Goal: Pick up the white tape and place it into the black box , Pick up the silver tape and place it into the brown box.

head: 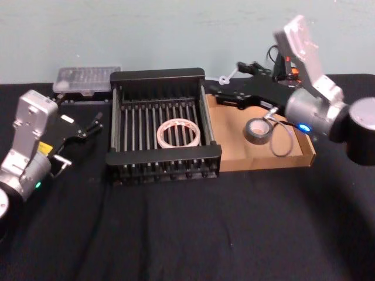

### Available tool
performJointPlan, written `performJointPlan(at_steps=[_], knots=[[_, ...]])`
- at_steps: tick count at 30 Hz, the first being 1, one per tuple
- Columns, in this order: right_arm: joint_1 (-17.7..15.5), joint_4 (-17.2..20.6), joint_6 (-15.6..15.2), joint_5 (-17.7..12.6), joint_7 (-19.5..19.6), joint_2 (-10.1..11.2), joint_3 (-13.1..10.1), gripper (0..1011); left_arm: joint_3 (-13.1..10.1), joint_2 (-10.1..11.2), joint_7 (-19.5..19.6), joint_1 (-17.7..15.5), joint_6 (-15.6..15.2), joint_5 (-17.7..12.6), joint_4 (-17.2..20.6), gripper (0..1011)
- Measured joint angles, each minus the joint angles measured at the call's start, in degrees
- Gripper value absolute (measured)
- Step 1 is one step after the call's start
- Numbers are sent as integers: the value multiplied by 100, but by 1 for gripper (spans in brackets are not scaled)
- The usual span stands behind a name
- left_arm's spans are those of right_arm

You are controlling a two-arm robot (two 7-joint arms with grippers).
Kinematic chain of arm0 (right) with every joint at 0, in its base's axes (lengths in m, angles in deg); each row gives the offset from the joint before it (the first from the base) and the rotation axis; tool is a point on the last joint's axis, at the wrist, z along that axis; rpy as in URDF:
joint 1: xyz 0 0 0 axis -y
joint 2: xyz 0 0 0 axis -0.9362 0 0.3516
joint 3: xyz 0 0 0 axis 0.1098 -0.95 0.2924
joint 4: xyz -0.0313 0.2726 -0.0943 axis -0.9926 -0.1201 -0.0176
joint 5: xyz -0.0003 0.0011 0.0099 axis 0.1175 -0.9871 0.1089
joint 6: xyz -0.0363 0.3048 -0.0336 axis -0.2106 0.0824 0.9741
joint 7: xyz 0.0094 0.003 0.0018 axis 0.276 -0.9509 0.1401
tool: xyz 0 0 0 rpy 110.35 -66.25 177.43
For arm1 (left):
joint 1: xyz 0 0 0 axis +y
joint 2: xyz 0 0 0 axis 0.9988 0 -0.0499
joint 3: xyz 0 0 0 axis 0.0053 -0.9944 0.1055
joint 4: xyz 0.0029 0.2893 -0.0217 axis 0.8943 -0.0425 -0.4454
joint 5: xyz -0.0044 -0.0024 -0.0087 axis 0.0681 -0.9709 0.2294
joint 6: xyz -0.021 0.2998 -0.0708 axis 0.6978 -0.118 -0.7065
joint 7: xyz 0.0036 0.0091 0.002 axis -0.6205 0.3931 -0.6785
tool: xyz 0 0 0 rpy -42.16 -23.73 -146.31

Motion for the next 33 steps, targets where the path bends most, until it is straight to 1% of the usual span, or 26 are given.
performJointPlan(at_steps=[2, 3, 5, 6, 7, 8, 9, 11, 15, 17, 21, 27, 33], knots=[[-150, 101, 116, 3, 70, 46, -84, 1002, 0, 0, 0, 0, 0, 0, 0, 1001], [-295, 186, 239, 15, 143, 84, -167, 1002, 0, 0, 0, 0, 0, 0, 0, 1001], [-432, 255, 359, 33, 190, 119, -239, 1002, 0, 0, 0, 0, 0, 0, 0, 1001], [-583, 328, 513, 64, 243, 152, -307, 1002, 0, 0, 0, 0, 0, 0, 0, 1001], [-583, 328, 513, 64, 243, 152, -307, 1002, 0, 0, 0, 0, 0, 0, 0, 1001], [-729, 383, 654, 96, 298, 178, -365, 1002, 0, 0, 0, 0, 0, 0, 0, 1001], [-789, 406, 704, 111, 321, 187, -390, 1003, 0, 0, 0, 0, 0, 0, 0, 1001], [-1050, 492, 878, 161, 427, 221, -501, 1002, 0, 0, 0, 0, 0, 0, 0, 1001], [-1275, 534, 971, 195, 534, 231, -611, 1002, -1, 0, 0, 0, 0, 0, 0, 1001], [-1421, 558, 1013, 215, 620, 231, -702, 1002, 0, 0, 0, 0, 0, 0, 0, 1001], [-1648, 549, 1108, 267, 750, 196, -838, 1002, 0, 0, 0, 0, 0, 0, 0, 1001], [-1795, 463, 1178, 333, 823, 105, -948, 1002, 0, 0, 0, 0, 0, 0, 0, 1001], [-1831, 394, 1194, 396, 829, 27, -999, 1003, 0, 0, 0, 0, 0, 0, 0, 1001]])
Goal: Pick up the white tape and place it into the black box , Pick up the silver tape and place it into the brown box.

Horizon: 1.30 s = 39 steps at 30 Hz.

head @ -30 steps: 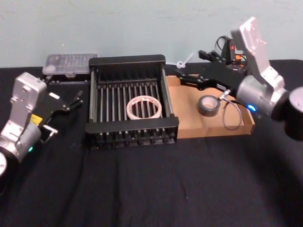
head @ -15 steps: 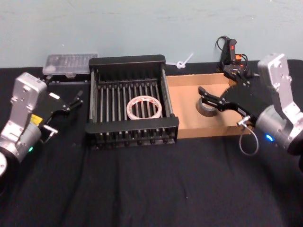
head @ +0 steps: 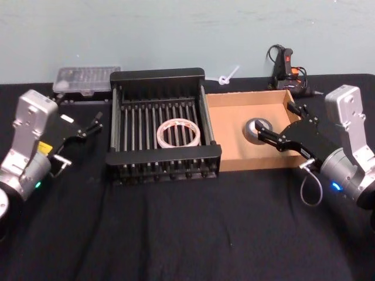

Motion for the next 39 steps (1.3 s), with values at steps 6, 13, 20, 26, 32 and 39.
performJointPlan(at_steps=[6, 13, 20, 26, 32, 39], knots=[[-5, -24, -16, 41, -13, -29, -13, 1002, 0, 0, 0, 0, 0, 0, 0, 1001], [-4, -18, -16, 39, -15, -20, -11, 1002, 0, 0, 0, 0, 0, 0, 0, 1001], [-1, -15, -16, 32, -17, -15, -7, 1003, 0, 0, 0, 0, 0, 0, 0, 1001], [0, -11, -17, 25, -17, -12, -3, 1002, 0, 0, 0, 0, 0, 0, 0, 1001], [0, -8, -17, 21, -17, -10, -2, 1002, 0, 0, 0, 0, 0, 0, 0, 1001], [0, -7, -16, 18, -17, -8, -1, 1003, 0, 0, 0, 0, 0, 0, 0, 1001]])
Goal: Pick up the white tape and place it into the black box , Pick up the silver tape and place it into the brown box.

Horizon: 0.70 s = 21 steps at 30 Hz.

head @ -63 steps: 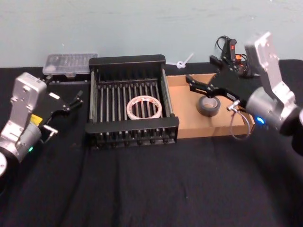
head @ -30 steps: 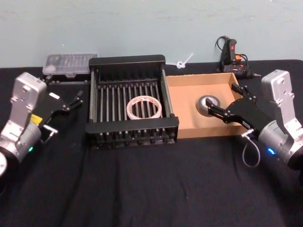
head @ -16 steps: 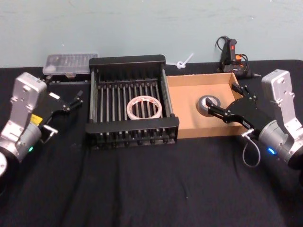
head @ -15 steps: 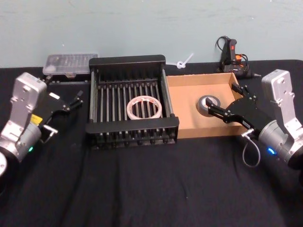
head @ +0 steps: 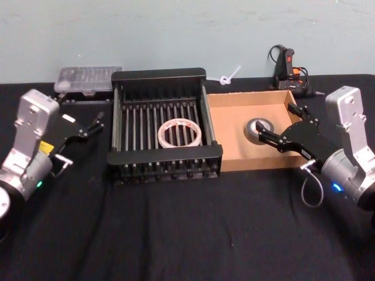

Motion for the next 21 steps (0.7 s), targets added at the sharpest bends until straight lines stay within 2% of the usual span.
performJointPlan(at_steps=[21], knots=[[0, 0, 0, -3, 0, 0, 0, 1003, 0, 0, 0, 0, 0, 0, 0, 1001]])
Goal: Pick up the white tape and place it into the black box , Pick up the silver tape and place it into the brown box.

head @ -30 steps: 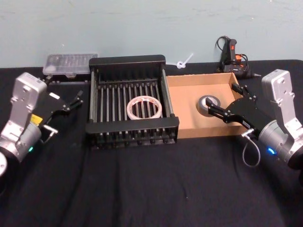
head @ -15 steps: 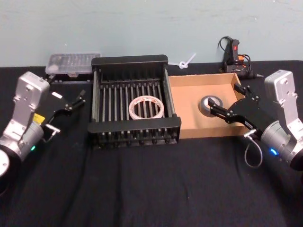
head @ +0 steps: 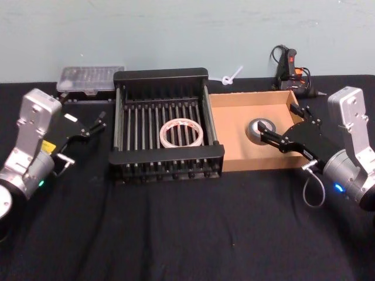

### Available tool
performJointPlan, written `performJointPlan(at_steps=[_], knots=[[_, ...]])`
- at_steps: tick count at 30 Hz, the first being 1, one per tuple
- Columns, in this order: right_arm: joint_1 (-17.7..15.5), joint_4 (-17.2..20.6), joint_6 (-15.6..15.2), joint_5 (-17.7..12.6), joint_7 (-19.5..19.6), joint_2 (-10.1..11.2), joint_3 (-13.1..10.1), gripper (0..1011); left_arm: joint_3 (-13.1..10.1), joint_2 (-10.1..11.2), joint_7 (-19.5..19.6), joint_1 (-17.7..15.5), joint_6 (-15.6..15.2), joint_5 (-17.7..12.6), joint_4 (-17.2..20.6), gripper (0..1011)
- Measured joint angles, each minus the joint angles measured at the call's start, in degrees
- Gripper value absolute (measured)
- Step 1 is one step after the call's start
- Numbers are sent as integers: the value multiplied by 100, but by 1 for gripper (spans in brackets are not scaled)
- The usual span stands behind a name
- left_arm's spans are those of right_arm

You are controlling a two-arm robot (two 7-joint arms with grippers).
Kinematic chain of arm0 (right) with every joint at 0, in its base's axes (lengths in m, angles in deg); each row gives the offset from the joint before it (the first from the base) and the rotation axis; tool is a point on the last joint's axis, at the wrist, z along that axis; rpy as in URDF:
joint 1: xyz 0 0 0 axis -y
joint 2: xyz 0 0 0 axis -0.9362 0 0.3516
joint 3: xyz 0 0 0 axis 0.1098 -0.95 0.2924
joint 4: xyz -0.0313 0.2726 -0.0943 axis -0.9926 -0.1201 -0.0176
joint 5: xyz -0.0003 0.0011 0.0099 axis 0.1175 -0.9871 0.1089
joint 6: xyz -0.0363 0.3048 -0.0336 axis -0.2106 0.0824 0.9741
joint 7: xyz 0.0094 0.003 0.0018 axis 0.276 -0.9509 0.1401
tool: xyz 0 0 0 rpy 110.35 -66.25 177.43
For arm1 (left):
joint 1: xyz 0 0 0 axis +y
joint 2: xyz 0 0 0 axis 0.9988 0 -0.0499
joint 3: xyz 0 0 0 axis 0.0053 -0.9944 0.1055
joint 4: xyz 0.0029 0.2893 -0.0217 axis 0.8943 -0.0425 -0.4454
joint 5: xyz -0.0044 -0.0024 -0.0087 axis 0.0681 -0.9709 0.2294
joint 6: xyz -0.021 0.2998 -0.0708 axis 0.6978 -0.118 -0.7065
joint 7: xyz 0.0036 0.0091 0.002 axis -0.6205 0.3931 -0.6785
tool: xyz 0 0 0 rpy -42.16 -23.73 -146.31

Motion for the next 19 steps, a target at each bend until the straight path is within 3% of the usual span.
performJointPlan(at_steps=[19], knots=[[0, 0, 0, 0, 0, 0, 0, 1002, 0, 0, 0, 0, 0, 0, 0, 1001]])
